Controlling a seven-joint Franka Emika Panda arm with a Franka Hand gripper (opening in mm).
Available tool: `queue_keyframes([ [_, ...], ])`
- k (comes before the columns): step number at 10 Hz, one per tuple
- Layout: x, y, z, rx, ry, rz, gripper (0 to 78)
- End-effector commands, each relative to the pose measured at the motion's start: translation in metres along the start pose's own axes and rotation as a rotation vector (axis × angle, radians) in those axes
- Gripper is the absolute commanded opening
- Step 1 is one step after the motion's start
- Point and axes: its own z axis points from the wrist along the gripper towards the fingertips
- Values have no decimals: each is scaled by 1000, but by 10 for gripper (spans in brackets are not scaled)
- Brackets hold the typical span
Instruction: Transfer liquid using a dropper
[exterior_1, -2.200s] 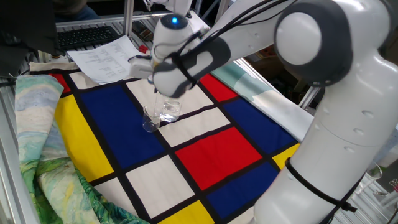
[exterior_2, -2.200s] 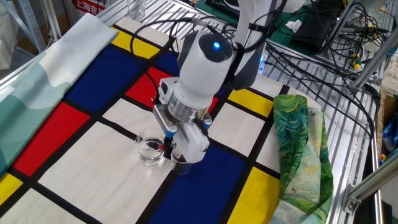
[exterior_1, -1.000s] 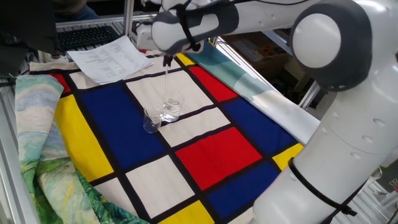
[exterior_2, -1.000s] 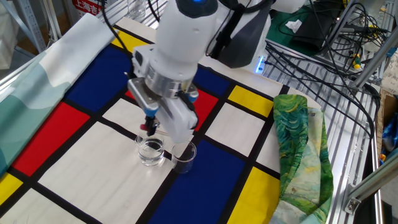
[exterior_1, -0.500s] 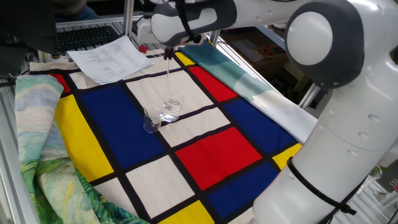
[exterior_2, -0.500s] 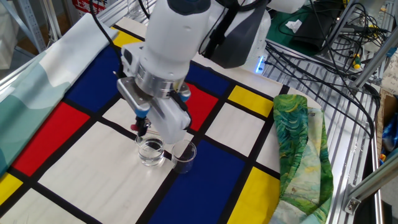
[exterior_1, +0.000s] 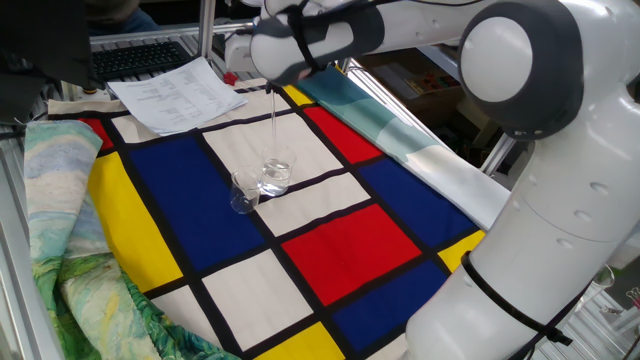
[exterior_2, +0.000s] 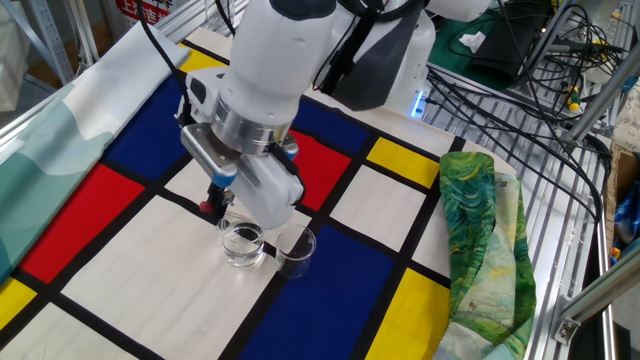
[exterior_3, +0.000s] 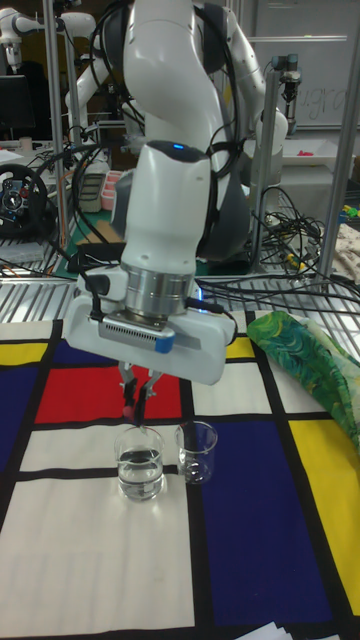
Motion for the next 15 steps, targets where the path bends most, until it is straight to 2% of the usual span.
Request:
queue_keyframes([
  [1, 7, 5, 11, -12, -20, 21, 12],
  [6, 29, 14, 33, -22, -54, 32, 12],
  [11, 46, 16, 38, -22, -61, 29, 12],
  [15, 57, 13, 45, -28, -86, 22, 12],
])
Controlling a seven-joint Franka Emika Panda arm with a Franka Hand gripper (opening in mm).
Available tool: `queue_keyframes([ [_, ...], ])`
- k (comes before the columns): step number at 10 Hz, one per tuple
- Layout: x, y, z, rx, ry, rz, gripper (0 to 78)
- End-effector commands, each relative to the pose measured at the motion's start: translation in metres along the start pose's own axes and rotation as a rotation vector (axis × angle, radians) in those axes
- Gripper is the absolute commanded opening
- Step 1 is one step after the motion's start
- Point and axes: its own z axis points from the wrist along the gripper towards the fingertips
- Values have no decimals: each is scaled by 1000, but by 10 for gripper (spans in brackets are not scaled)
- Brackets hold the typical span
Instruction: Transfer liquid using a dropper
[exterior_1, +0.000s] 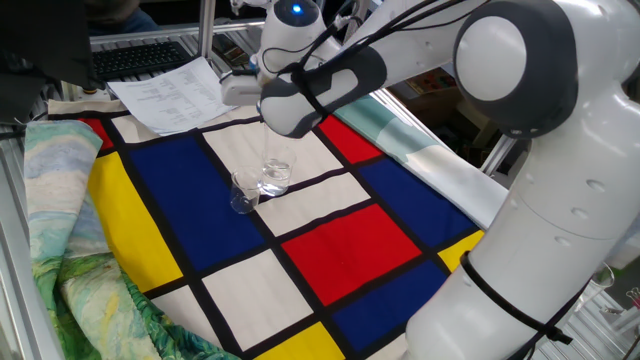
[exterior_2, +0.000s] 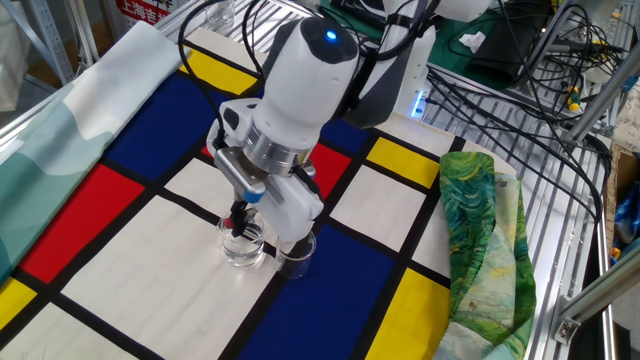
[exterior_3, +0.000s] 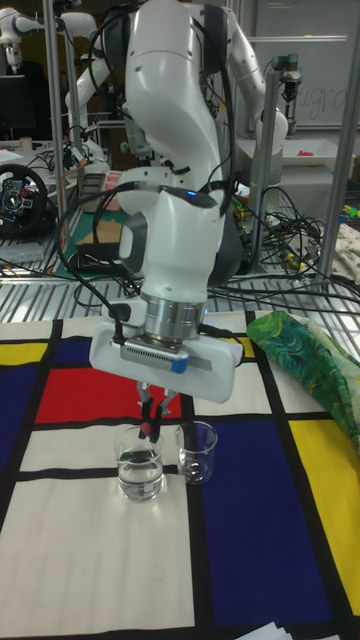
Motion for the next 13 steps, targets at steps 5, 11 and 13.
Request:
queue_keyframes([
  [5, 20, -14, 19, -17, -54, -33, 12],
  [11, 31, -11, 30, -12, -50, -13, 12],
  [13, 31, -11, 30, -12, -48, -9, 12],
])
